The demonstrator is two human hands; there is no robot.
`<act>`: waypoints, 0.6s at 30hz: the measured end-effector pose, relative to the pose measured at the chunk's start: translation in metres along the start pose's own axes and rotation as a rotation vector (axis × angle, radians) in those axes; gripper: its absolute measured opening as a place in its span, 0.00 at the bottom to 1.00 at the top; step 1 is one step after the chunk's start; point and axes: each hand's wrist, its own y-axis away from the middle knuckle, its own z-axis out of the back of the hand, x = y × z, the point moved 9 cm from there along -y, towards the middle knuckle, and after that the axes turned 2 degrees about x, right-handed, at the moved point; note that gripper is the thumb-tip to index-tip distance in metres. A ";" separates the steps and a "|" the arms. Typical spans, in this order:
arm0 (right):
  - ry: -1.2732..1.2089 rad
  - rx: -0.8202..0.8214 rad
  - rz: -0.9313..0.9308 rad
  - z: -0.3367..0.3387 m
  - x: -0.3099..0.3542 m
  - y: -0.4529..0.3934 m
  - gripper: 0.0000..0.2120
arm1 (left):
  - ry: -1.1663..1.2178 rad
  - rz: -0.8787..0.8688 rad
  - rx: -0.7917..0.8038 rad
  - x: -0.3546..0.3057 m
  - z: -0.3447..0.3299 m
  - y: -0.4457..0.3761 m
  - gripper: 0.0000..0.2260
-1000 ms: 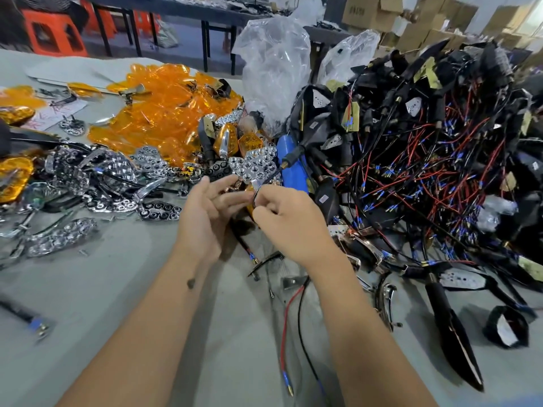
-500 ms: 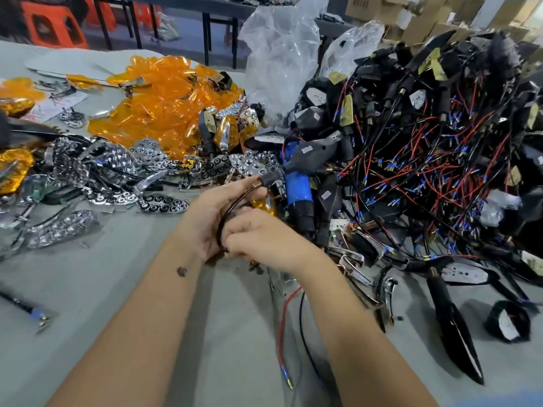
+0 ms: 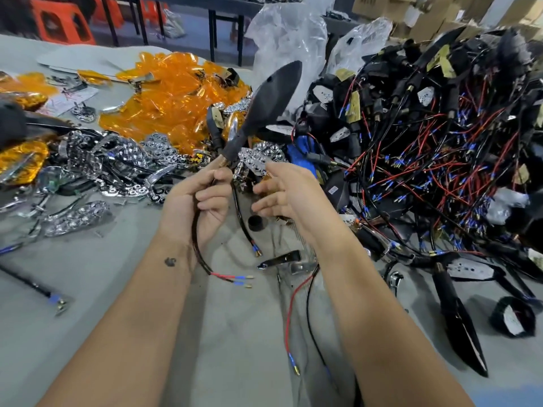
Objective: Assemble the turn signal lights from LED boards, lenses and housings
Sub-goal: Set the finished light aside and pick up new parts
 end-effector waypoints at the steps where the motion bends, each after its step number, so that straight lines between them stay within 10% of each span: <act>1: -0.024 0.005 0.040 -0.004 0.004 -0.002 0.03 | -0.095 0.030 -0.047 0.001 0.002 0.000 0.11; 5: 0.073 -0.025 0.165 -0.016 0.019 -0.013 0.07 | -0.700 0.155 -0.289 -0.006 0.023 0.009 0.11; 12: 0.146 0.022 0.138 -0.059 0.003 -0.024 0.06 | -1.191 0.222 -0.263 -0.038 0.007 0.049 0.13; 18: 0.051 -0.057 0.165 -0.090 -0.020 -0.025 0.12 | -1.088 -0.304 -0.695 -0.097 0.021 0.056 0.16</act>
